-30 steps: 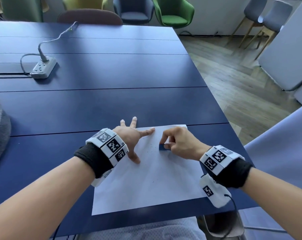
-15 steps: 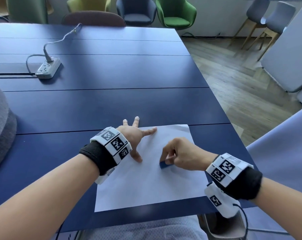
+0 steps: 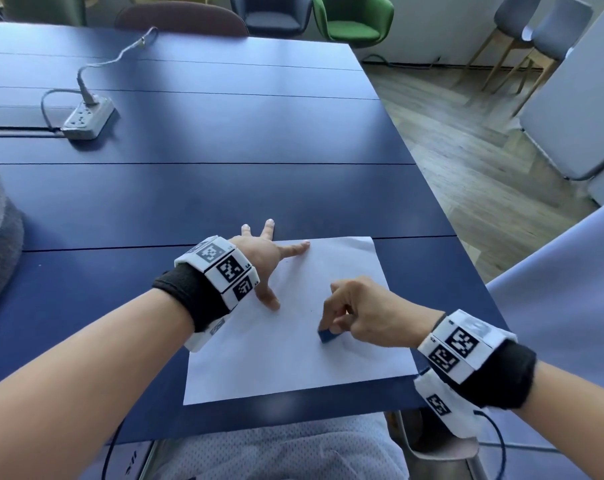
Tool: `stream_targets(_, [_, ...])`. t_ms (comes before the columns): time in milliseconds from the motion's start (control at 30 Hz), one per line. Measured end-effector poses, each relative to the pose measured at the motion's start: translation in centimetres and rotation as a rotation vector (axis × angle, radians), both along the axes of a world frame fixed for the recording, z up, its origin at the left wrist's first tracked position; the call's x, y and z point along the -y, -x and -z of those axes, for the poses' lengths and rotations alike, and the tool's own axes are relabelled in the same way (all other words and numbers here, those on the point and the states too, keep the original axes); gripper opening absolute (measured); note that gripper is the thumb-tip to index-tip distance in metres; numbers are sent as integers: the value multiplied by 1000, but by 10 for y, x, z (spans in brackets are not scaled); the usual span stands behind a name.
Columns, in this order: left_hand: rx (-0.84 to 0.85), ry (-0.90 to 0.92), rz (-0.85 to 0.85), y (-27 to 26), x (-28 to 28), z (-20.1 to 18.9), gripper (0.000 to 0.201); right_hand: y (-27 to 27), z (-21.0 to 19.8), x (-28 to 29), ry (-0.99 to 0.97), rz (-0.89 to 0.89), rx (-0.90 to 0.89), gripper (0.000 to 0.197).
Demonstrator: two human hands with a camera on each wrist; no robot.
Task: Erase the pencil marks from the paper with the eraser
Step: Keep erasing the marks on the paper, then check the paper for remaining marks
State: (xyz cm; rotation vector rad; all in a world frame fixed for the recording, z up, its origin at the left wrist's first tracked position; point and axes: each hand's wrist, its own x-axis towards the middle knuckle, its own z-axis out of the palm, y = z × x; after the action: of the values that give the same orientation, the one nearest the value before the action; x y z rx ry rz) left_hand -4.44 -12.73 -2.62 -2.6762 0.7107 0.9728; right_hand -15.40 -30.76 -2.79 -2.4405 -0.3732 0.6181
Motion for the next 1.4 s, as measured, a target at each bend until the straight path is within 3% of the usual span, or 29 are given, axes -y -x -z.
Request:
stream_targets(100, [-1,1,-2,0,-1,0,125,4,-9,0,50,-107,-54,32])
stream_targets(233, [-3,1,-4,-1,0,1,125,3,-4,-4,-15,-26,57,37])
stream_targets(400, [-8,15,-19,0,-1,1,124,9,-6,3,38,-103,-21,34])
stream_targets(533, [-5,24,-16,-1,-1,3,125,4,0,0,17,17,71,34])
stream_targets(700, [5,25,-11,-1,-2,3,125,12,-7,7,79,-70,-76,30])
stream_targets(933, [30,1,9,-1,0,3,126,-22,-5,-1,7,120,77,25])
stream_targets(1200, [23,19,5,-1,-1,3,125,23,-4,17,79,-41,8,34])
stream_targets(1267, [32,26,15,1,-1,2,124,22,-2,18,47,8,44,30])
stream_targets(1400, [55,68,39,9,-3,-2,117,33,8,24,-125,364,237,14])
